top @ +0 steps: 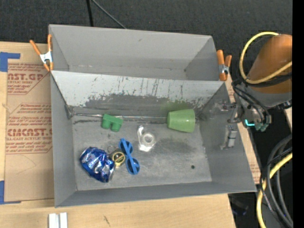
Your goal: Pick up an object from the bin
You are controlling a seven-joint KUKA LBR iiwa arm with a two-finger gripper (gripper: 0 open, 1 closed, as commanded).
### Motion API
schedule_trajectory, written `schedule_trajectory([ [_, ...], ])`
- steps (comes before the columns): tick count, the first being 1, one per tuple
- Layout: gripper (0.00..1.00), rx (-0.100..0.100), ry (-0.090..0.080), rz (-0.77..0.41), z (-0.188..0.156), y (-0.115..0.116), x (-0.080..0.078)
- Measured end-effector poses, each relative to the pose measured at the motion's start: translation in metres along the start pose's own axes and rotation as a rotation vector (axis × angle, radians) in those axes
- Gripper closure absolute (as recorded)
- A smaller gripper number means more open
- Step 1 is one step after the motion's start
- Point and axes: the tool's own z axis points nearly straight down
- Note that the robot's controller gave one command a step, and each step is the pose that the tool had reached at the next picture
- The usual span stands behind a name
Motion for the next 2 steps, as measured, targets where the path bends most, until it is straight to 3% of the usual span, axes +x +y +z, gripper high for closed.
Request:
schedule_trajectory([
  [1,0.00,-0.003,0.000,0.043,0.057,0.030,0.012],
  [2,0.00,0.000,-0.009,0.160,0.034,0.016,0.001],
])
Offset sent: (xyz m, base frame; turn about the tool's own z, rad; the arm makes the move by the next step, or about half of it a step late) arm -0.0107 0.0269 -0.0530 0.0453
